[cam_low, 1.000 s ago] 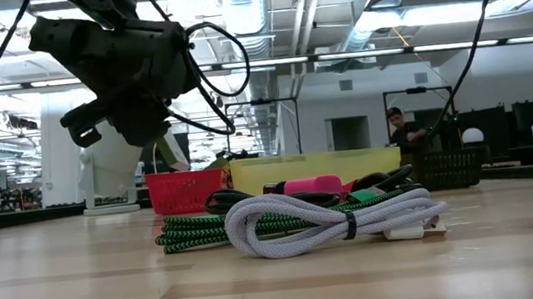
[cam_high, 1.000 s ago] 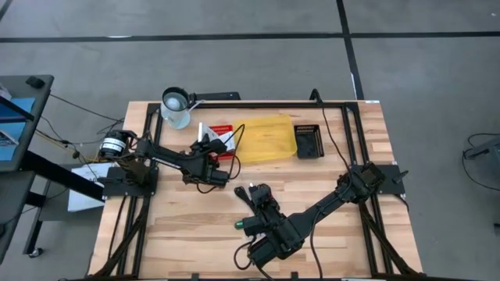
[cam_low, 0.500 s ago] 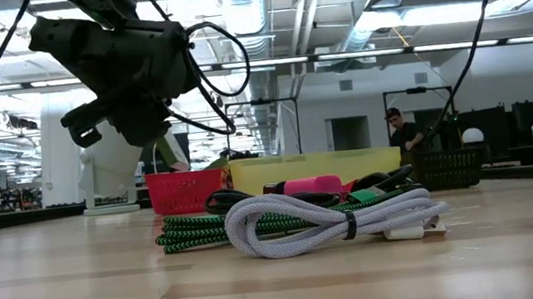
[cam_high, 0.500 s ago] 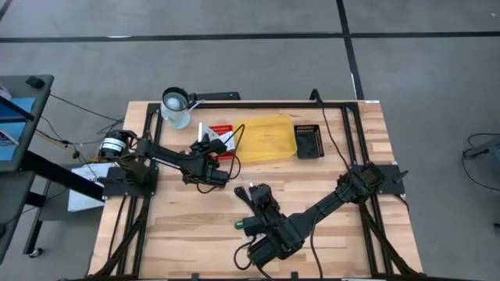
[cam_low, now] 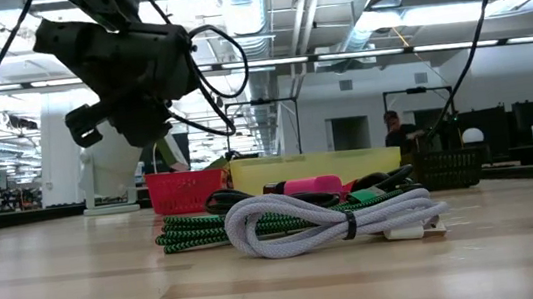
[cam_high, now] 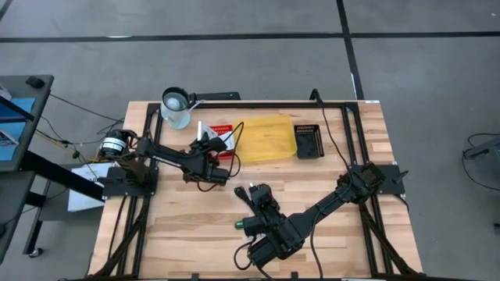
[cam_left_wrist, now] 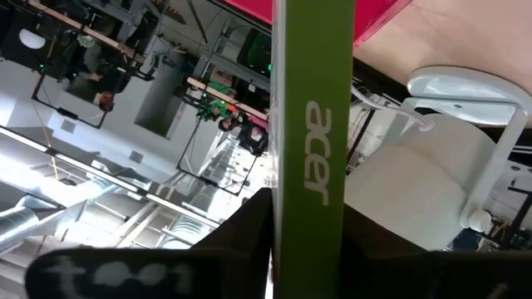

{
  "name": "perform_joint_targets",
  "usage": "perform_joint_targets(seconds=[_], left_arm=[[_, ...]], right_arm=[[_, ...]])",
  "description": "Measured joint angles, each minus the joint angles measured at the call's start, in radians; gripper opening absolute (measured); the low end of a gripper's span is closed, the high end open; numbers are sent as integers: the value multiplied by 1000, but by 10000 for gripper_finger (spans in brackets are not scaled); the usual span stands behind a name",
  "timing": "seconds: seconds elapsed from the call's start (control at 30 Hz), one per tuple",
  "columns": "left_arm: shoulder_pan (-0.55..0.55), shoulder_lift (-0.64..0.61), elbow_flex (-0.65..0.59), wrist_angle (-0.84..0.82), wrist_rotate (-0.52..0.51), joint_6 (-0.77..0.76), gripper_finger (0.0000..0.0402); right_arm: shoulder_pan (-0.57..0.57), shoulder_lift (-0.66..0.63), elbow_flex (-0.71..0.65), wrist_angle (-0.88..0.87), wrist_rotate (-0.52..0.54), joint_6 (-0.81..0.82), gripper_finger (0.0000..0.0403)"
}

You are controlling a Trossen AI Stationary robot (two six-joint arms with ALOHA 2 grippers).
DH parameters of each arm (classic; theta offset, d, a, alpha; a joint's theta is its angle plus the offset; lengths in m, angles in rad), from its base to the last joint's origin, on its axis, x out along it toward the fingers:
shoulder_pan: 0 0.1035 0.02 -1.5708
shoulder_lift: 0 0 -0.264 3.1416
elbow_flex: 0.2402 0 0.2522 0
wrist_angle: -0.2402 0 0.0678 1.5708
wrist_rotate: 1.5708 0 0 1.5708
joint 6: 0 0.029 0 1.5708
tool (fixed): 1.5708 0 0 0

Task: Pick and place items into bin
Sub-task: Put the white card reader box into the red bin, then put the right black charger cable into the yellow bin

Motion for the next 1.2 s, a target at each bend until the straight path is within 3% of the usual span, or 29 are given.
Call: perform_joint_targets(seconds=[0.5, 0.9, 1.2], left_arm=[[0, 0, 0, 26, 68, 7, 68], [0, 0, 0, 26, 29, 8, 158], [0, 0, 0, 38, -28, 53, 170]], right_arm=[[0, 0, 0, 0, 0, 0, 188], [0, 0, 0, 0, 0, 0, 187], [0, 0, 0, 0, 0, 0, 187]])
